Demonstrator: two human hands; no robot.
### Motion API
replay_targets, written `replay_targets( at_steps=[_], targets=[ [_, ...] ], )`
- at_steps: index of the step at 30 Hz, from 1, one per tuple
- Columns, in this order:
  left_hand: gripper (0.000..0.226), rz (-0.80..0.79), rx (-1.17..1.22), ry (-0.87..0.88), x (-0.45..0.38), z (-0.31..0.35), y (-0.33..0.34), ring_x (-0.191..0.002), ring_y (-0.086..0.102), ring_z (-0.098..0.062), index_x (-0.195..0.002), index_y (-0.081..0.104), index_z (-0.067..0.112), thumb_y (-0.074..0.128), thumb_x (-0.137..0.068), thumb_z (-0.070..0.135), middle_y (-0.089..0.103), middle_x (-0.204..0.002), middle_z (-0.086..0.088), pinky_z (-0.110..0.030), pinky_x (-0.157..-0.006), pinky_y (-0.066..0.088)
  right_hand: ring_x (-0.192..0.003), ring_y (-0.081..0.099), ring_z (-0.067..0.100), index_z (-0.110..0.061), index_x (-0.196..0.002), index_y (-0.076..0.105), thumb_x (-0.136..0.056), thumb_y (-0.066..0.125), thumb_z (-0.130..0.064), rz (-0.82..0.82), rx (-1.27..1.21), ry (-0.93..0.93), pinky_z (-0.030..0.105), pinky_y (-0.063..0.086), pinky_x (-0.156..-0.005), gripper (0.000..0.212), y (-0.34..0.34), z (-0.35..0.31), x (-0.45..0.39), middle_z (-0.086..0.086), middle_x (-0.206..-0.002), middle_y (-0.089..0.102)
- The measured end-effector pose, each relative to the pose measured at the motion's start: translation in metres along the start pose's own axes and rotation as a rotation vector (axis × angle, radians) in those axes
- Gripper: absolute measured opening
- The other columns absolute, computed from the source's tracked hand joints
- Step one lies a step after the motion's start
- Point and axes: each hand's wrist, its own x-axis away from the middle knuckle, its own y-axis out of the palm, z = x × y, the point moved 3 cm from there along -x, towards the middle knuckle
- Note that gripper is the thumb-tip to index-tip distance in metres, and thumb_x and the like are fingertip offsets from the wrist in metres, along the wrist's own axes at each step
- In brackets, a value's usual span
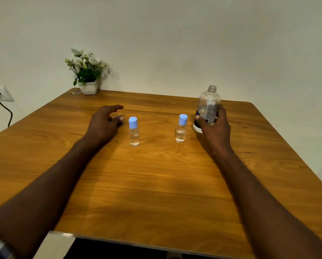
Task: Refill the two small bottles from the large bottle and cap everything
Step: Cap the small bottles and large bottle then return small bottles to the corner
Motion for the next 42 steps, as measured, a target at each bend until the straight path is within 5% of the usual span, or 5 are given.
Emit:
replay_targets(
  at_steps=[5,13,17,24,42],
  targets=[
    [0.020,0.005,-0.021,0.000,-0.009,-0.004,0.006,-0.098,0.064,-0.019,-0.112,0.079,0.017,0.075,-0.094,0.008,0.074,-0.114,-0.009,-0.032,-0.084,0.051,-0.101,0.057,-0.003,-0.022,-0.149,0.046,-0.090,0.081,-0.028,0.010,0.008,-0.005,0.012,0.044,-0.084,0.069,0.000,-0.001,-0.001,-0.016,-0.123,0.056],
    [0.024,0.235,0.435,0.047,-0.029,0.042,-0.014,-0.088,0.076,-0.015,-0.118,0.075,0.009,0.075,-0.094,0.007,0.075,-0.103,-0.006,-0.025,-0.083,0.062,-0.095,0.058,-0.013,-0.026,-0.143,0.053,-0.085,0.084,-0.030,0.050,-0.007,0.023,0.018,0.049,-0.083,0.065,-0.003,-0.001,0.000,-0.026,-0.111,0.059],
    [0.023,0.148,0.587,0.177,-0.047,0.109,-0.014,-0.086,0.080,-0.017,-0.124,0.072,0.010,0.063,-0.104,0.006,0.067,-0.112,-0.007,-0.030,-0.089,0.063,-0.094,0.060,-0.008,-0.026,-0.140,0.056,-0.083,0.087,-0.027,0.078,-0.032,0.037,0.018,0.051,-0.080,0.064,-0.006,-0.002,0.001,-0.032,-0.104,0.058],
    [0.019,-0.031,0.511,0.272,-0.046,0.208,0.044,-0.085,0.079,-0.021,-0.113,0.078,0.006,0.076,-0.095,0.008,0.077,-0.101,-0.010,-0.033,-0.087,0.065,-0.102,0.062,0.004,-0.030,-0.140,0.056,-0.080,0.089,-0.030,0.115,-0.041,0.049,0.033,0.059,-0.089,0.069,-0.007,-0.006,0.004,-0.022,-0.118,0.060],
    [0.013,-0.023,0.728,0.271,-0.043,0.232,0.102,-0.093,0.074,-0.007,-0.099,0.077,0.005,0.081,-0.086,0.003,0.080,-0.095,-0.001,-0.013,-0.079,0.055,-0.118,0.062,0.016,-0.028,-0.144,0.054,-0.079,0.088,-0.038,0.126,-0.001,0.083,0.043,0.060,-0.095,0.074,-0.007,-0.004,0.002,-0.005,-0.136,0.065]
  ],
)
